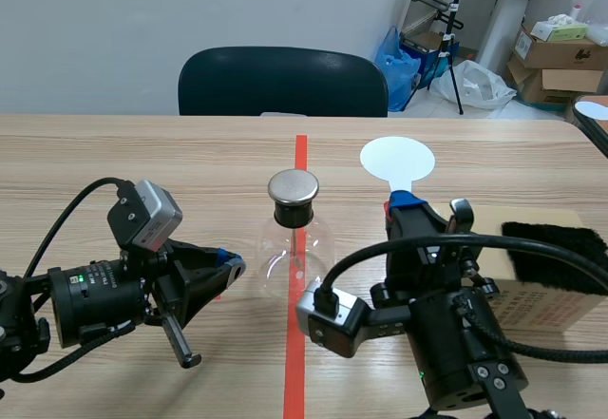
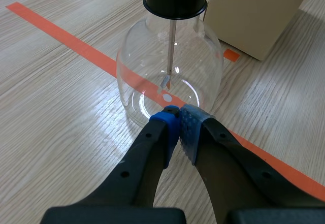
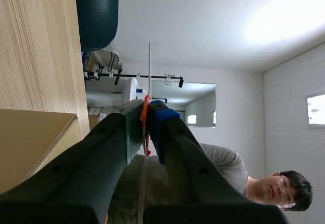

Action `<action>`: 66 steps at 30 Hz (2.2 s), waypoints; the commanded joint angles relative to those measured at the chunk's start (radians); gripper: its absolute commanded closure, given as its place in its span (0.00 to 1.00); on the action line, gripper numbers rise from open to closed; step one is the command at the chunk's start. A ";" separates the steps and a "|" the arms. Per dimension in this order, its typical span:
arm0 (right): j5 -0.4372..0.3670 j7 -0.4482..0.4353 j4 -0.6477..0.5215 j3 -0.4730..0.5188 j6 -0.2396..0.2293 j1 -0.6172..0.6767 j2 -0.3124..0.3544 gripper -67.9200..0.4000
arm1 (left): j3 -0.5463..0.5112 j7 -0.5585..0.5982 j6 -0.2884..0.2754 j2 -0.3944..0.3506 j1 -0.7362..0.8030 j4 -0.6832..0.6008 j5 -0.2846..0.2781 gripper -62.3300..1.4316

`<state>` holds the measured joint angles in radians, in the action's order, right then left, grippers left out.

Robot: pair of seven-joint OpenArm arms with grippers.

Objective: Do the electroscope experiment

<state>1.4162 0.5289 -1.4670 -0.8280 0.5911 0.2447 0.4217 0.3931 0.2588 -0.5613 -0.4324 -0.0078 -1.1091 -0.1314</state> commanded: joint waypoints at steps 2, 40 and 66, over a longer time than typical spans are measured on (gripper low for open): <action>0.004 0.008 -0.010 0.004 0.014 -0.012 0.005 0.98 | -0.008 0.011 -0.002 0.003 0.005 -0.017 -0.013 0.93; 0.004 0.007 -0.010 0.004 0.014 -0.012 0.005 0.98 | -0.008 0.011 -0.002 0.003 0.005 -0.017 -0.013 0.93; 0.005 -0.068 -0.010 0.004 0.014 -0.013 0.005 0.98 | -0.008 0.011 -0.002 0.003 0.005 -0.017 -0.013 0.93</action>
<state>1.4136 0.4603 -1.4670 -0.8280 0.5911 0.2447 0.4217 0.3931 0.2588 -0.5613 -0.4324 -0.0078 -1.1091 -0.1314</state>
